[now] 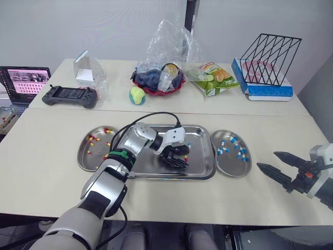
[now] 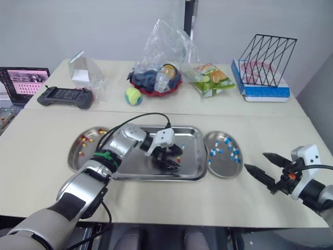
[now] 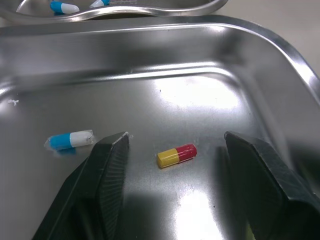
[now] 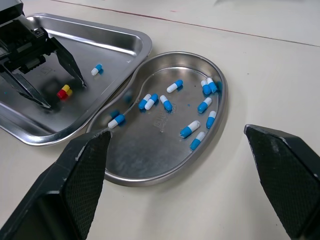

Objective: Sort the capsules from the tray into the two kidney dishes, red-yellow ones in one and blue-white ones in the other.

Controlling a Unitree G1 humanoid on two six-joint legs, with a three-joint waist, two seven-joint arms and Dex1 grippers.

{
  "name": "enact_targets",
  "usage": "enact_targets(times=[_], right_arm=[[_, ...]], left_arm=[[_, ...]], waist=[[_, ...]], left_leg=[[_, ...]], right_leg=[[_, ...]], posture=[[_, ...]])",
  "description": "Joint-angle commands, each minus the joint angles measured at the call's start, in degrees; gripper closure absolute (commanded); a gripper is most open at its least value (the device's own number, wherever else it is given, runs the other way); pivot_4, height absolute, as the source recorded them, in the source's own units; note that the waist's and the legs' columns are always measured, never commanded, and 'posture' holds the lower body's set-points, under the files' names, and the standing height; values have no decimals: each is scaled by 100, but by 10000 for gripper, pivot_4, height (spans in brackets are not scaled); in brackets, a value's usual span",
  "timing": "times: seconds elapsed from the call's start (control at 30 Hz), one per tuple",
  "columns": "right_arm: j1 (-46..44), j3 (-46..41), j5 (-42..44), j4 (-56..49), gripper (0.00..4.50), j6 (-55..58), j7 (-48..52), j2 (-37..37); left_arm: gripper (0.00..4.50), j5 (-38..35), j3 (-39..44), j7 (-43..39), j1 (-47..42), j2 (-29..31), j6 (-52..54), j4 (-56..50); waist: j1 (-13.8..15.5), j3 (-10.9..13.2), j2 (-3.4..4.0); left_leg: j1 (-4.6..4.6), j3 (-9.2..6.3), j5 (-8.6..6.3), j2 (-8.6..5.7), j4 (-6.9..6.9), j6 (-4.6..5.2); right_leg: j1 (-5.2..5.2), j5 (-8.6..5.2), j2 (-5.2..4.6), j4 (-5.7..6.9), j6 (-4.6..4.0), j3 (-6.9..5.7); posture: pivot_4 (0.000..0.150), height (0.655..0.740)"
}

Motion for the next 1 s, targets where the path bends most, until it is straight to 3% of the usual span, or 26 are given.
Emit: enact_targets(times=[0.03,0.23,0.57,0.8,1.0], right_arm=[[-6,-193,98,-105,0,-106,-15,0],[-41,-129,30,-26,0,-181,-9,11],[-348,62,-80,201,0,-313,-13,-79],[-431,123,-159,267,0,-345,4,-83],[-585,300,-248,365,0,-366,12,-82]], left_arm=[[11647,191,-5,36,-17,-15,-35,193],[11647,224,46,-51,-37,-6,-71,227],[42073,224,79,-164,-30,-68,-8,11],[43970,212,167,-156,-69,-23,31,-57],[44901,-479,799,-354,-51,369,854,-1096]], waist=[[1,0,0],[0,0,0],[-1,-1,2],[3,-1,2],[-20,-1,3]], left_leg=[[3,0,0,-1,0,0],[8,-3,0,-2,0,0],[8,-5,0,-3,1,0],[7,-7,0,-5,2,0],[-4,-8,1,-4,1,0]], right_leg=[[4,0,0,0,0,0],[12,0,0,0,1,-1],[12,0,-1,0,1,-3],[12,0,-2,0,1,-4],[-4,0,-1,7,1,-4]], posture=[[1500,7174],[1500,7174],[1500,7174],[1500,7174],[1500,7174]])
